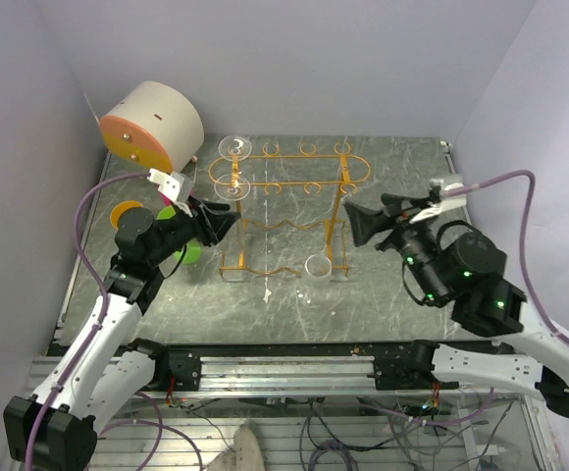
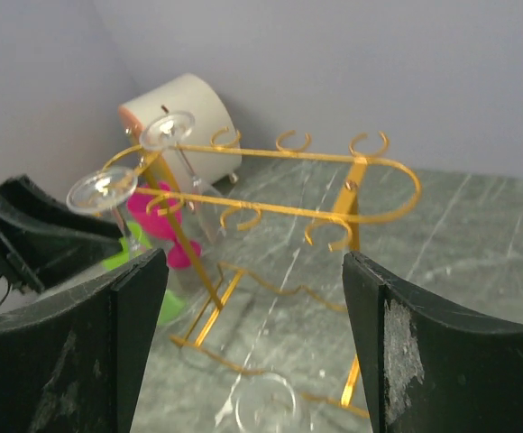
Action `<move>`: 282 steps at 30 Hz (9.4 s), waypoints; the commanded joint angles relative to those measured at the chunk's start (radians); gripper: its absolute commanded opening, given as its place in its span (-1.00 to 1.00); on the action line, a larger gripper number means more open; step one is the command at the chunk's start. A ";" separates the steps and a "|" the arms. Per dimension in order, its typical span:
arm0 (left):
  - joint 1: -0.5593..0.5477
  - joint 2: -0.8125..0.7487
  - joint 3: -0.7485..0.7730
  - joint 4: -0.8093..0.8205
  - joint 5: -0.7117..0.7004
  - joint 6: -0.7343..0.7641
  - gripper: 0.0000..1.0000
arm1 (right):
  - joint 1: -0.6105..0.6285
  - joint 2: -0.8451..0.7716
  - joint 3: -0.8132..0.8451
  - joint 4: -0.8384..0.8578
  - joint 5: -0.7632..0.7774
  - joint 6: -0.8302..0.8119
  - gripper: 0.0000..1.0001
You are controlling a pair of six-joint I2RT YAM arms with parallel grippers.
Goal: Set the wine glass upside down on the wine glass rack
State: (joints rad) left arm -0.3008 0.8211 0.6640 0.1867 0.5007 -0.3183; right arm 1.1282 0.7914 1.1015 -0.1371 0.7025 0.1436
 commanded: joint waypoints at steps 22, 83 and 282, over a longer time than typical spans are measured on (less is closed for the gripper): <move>0.016 -0.194 0.313 -0.819 -0.216 0.343 0.99 | 0.004 0.085 -0.213 -0.485 -0.019 0.760 0.34; 0.224 -0.060 0.766 -1.322 -0.080 0.381 0.96 | -0.046 0.283 -0.219 -0.747 -0.265 0.940 -1.00; 0.175 0.276 0.700 -0.140 0.174 -0.808 -0.87 | 0.293 0.830 0.233 1.226 0.145 -0.549 -0.62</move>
State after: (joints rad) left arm -0.1211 1.1183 1.3209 -0.0486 0.5396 -1.2819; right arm 1.4395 1.7321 1.3483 1.3468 1.0031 -0.6964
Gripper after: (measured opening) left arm 0.117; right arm 0.106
